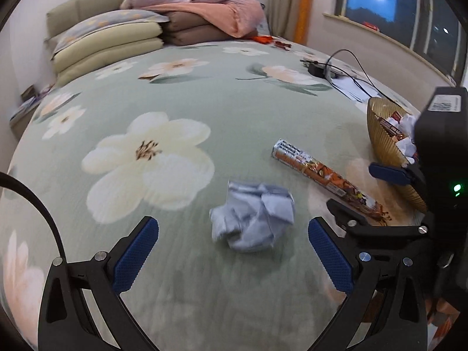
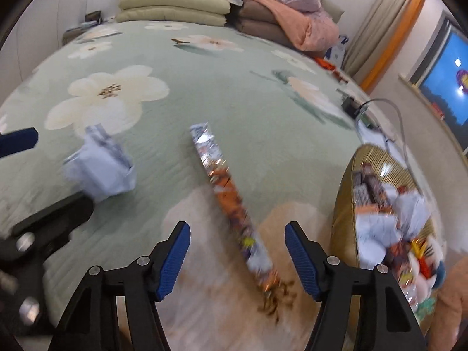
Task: Organize objects
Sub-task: 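Grasp the last paper ball with the left tool while the right grasps the red snack stick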
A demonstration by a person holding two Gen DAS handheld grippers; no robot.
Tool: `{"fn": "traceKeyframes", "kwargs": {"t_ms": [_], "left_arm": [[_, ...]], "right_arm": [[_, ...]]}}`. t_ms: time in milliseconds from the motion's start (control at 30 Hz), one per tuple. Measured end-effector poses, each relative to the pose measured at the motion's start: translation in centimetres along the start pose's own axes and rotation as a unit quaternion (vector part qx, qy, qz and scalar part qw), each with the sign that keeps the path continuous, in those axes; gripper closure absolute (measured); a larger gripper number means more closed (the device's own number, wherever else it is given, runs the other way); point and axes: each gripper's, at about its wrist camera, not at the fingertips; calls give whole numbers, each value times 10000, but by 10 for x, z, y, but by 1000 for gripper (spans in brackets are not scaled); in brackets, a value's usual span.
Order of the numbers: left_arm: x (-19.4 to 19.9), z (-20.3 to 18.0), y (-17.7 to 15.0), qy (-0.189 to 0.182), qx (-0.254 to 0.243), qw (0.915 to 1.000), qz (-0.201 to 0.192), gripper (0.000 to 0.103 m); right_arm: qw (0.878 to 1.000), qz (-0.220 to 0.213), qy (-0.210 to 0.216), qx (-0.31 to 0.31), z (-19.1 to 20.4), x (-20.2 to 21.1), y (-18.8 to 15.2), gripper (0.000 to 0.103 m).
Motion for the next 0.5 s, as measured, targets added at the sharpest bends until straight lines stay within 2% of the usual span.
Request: {"fn": "traceKeyframes", "kwargs": {"t_ms": [67,133,167,267,300,333,367,400,433,500], "left_arm": [[-12,-1,7,-66,-72,9998,159,2],[-29,-2,13,-80,-101,9988,469,28],[-34,-4,13,-106,-158,9981,579,46],[-32,-11,12,74,-237,9983,527,48],[-27,-11,10,98,-219,9985,487,48],[-19,-9,6,140,-125,9990,409,49],[-9,-8,3,167,-11,9993,328,49],[-1,-5,-1,207,86,9994,267,49],[13,-2,-7,327,217,9991,185,49],[38,1,-21,609,378,9974,88,49]], "right_arm": [[9999,32,-87,68,3,-8,7,37],[9994,155,-233,203,7,-21,13,37],[9989,181,-318,306,10,-27,16,37],[9981,210,-378,434,13,-33,21,37],[9980,220,-359,465,14,-34,21,44],[9983,264,-165,485,14,-33,21,52],[9981,337,46,507,15,-34,21,74],[9976,412,78,548,17,-33,22,80],[9973,414,7,613,20,-30,21,81],[9967,425,164,673,23,-21,14,83]]}}
Point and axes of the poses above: each gripper's, at about its wrist camera, not at the fingertips, and x roughly against the way its jaws point, z to its left, y to its top, and after that the axes turned 2 degrees about -x, right-handed
